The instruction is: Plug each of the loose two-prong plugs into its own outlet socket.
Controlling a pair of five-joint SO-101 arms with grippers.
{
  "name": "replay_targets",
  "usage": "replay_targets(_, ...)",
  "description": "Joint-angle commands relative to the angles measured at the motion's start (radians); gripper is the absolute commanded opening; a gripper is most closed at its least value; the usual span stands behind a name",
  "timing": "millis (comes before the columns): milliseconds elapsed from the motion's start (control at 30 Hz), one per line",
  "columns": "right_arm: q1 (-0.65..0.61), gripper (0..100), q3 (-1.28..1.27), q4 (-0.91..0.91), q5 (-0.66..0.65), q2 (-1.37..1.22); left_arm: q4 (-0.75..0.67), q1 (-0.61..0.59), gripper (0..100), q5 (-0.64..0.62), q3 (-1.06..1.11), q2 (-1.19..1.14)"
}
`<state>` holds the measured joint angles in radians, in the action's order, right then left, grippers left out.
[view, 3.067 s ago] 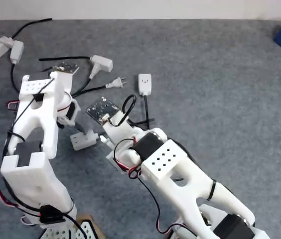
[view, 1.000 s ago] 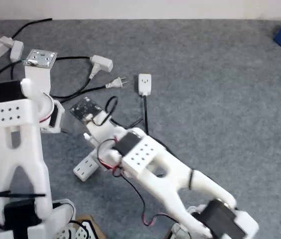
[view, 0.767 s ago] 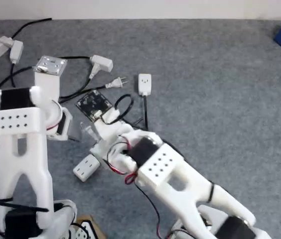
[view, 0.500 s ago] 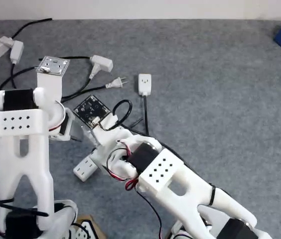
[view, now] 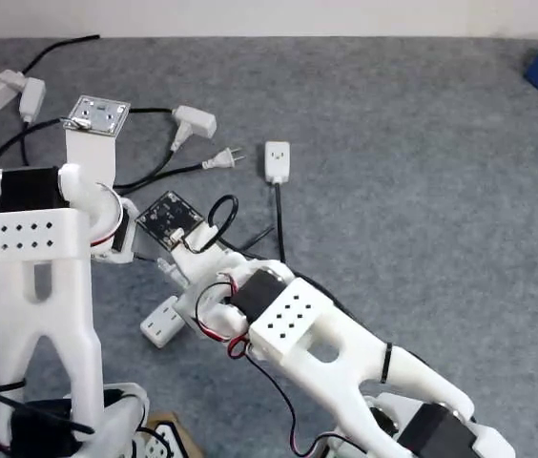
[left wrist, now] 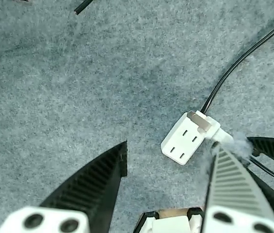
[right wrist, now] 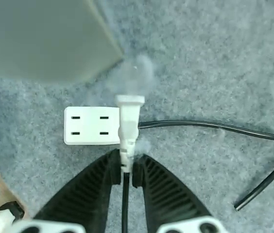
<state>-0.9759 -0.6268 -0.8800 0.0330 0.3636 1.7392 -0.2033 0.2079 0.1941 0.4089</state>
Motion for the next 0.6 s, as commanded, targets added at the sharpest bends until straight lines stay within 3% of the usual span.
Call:
replay_targets(0,-0.005,0.8,0.079,-0.03,0.015,0.007,0.006,0.015,28,-0.008,0.002,0.024)
replay_targets(200,-0.071,0.8,0.18,-0.125,0.015,0.008,-0.083,0.018,28,-0.008,0.137,0.024)
replay_targets(567,-0.068,0.8,0.236,-0.18,0.015,0.008,-0.242,0.013,28,-0.008,0.361,0.024)
